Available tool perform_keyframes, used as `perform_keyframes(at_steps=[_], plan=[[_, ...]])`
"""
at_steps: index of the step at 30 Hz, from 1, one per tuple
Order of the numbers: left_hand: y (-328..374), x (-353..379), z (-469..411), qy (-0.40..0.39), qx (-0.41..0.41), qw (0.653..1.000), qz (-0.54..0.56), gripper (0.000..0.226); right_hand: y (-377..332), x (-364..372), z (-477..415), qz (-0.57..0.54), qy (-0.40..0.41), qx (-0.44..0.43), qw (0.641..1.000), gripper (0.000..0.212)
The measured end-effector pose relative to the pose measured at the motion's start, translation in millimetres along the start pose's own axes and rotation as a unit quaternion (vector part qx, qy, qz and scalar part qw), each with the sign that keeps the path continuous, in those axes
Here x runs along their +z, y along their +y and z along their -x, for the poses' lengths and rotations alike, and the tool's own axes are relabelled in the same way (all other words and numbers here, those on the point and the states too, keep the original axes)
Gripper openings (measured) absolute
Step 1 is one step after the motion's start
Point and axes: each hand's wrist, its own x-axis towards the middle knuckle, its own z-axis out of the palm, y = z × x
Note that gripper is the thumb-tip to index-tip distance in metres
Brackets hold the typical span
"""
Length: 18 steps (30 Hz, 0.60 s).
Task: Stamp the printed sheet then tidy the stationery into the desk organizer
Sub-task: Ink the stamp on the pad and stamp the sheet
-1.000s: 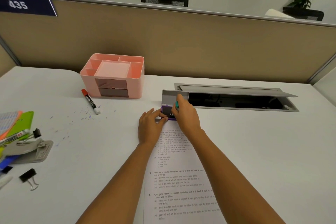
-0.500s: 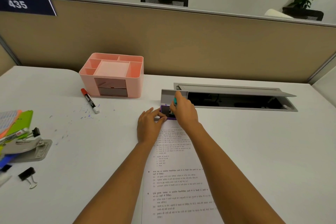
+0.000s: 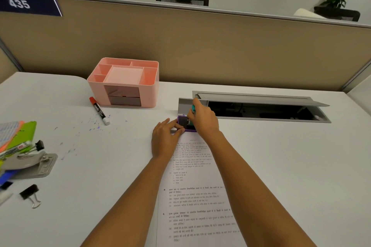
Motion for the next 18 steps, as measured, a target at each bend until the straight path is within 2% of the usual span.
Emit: perform_keyframes(at_steps=[7,13,16,18], plan=[[1.4,-1.8,1.3,0.003,0.012,1.000,0.003,0.033,9.0,6.8,25.3,-0.031,0.014,-0.013,0.999,0.027],[2.8,-2.2,2.6,0.003,0.008,1.000,0.005,0.029,2.8,2.4,4.3,-0.029,0.021,0.009,0.999,0.027],[2.0,-1.4,2.0,-0.002,0.004,1.000,0.000,0.035,12.3,-6.6,-5.5,-0.145,-0.009,0.069,0.987,0.026],[1.3,-0.9,1.7,-0.003,0.005,1.000,0.001,0.037,21.6,-14.6,-3.2,-0.286,0.005,0.139,0.948,0.023]])
